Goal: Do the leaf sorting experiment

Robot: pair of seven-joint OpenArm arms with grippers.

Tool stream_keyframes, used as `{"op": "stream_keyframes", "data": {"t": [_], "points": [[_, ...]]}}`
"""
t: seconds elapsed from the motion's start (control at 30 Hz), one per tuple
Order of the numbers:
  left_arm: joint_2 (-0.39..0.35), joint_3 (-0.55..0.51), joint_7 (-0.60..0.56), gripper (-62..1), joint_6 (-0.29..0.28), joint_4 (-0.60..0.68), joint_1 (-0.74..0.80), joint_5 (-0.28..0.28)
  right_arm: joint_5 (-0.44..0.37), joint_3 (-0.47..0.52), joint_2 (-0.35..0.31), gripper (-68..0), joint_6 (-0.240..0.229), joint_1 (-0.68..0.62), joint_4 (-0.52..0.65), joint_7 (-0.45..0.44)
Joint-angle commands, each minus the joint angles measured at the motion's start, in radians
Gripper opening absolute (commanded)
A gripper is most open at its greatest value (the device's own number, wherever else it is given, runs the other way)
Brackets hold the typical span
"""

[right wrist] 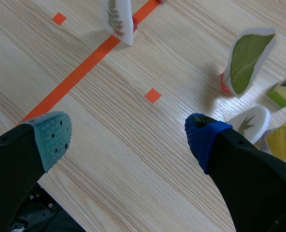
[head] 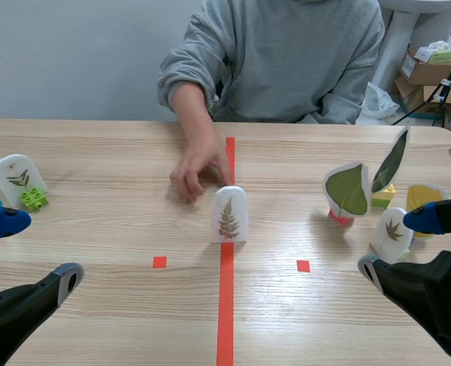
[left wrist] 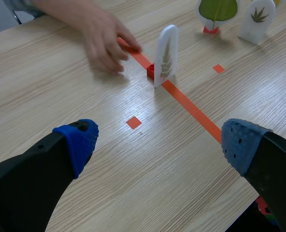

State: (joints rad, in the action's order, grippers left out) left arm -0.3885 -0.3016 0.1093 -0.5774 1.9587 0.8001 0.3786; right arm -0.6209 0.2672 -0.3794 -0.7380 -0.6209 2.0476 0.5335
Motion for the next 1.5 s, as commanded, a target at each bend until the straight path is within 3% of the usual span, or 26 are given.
{"op": "stream_keyframes", "data": {"t": [0.0,1.47], "points": [[0.000,-0.001,-0.007,-6.5,0.002,0.004,-0.005,0.006,-0.011,0.008,-0.008,-19.4,-0.008,0.006,-0.002,-0.007],[0.000,-0.001,-0.005,-6.5,0.002,0.004,-0.005,0.006,0.016,0.008,-0.008,-19.4,-0.008,0.006,-0.002,-0.003]]}}
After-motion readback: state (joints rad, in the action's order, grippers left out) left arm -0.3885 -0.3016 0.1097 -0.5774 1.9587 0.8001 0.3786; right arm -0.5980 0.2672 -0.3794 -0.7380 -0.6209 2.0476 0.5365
